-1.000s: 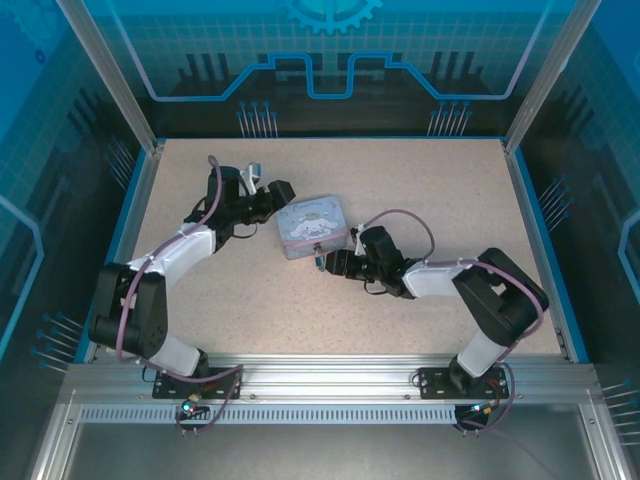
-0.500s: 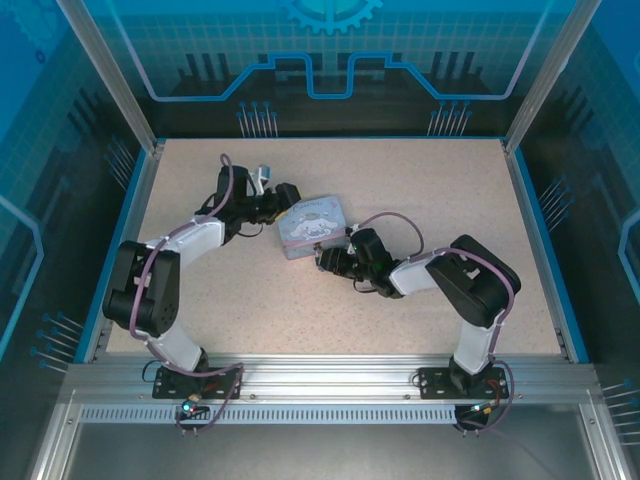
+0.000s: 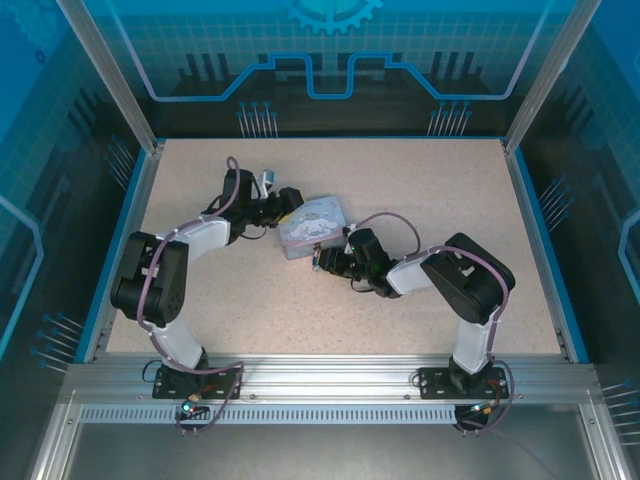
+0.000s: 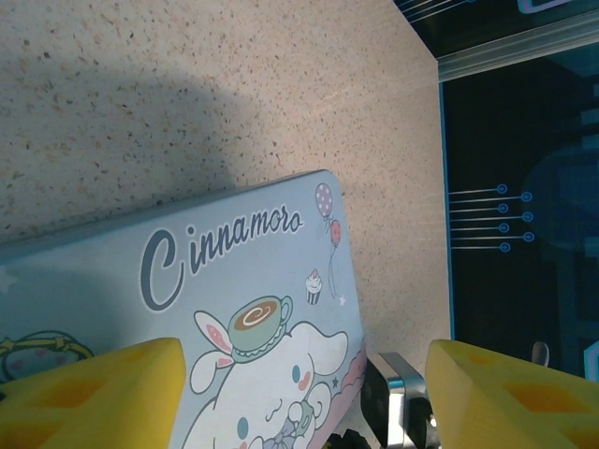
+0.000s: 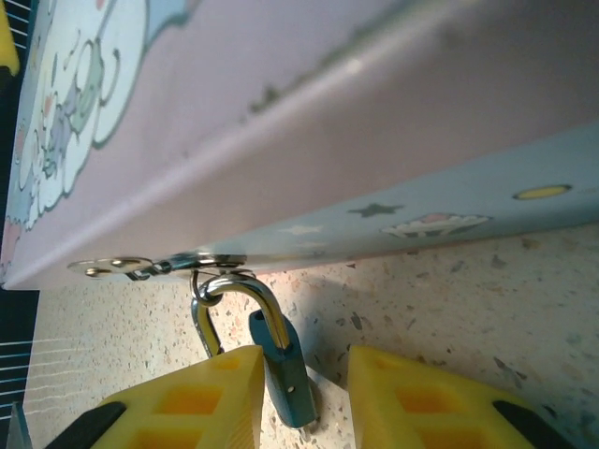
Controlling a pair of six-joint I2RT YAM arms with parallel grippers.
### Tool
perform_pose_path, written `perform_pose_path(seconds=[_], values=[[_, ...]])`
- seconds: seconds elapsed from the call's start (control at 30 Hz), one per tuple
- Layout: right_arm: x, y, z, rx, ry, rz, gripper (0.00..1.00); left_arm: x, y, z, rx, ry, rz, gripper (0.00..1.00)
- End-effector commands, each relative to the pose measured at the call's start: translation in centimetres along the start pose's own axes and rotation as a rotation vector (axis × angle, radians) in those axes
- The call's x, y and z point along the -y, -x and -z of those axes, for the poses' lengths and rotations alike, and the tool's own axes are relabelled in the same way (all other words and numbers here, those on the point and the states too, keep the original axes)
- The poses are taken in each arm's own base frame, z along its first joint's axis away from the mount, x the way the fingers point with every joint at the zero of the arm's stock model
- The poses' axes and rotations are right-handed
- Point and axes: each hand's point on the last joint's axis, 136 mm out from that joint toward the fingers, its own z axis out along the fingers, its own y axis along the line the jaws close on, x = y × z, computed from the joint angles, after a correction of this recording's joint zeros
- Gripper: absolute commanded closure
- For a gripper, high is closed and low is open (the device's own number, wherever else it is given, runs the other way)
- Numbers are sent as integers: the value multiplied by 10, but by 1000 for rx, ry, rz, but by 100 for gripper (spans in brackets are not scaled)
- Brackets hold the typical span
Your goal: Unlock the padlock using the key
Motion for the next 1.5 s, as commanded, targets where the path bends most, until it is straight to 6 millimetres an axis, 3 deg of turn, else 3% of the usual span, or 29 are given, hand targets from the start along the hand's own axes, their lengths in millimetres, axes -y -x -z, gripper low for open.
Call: perform_pose_path(seconds=[0.0, 0.23, 0.5, 0.77, 1.1, 1.47], values=[[5, -23, -10, -70, -13, -10, 70, 7, 2, -4, -6, -28, -19, 31], [1, -25, -14, -76, 8, -7, 70, 2, -1, -7, -11, -20, -10, 31], [7, -27, -15, -69, -11, -25, 82, 4, -1, -6, -8, -20, -14, 31], [1, -16, -8, -21, -3, -29, 92, 3, -6, 0, -10, -9, -25, 31], [5, 1, 3, 64, 15, -149, 96, -3, -32, 7, -33, 30, -52, 31], [22, 17, 12, 150, -6, -263, 97, -10, -65, 9, -57, 104, -96, 31]])
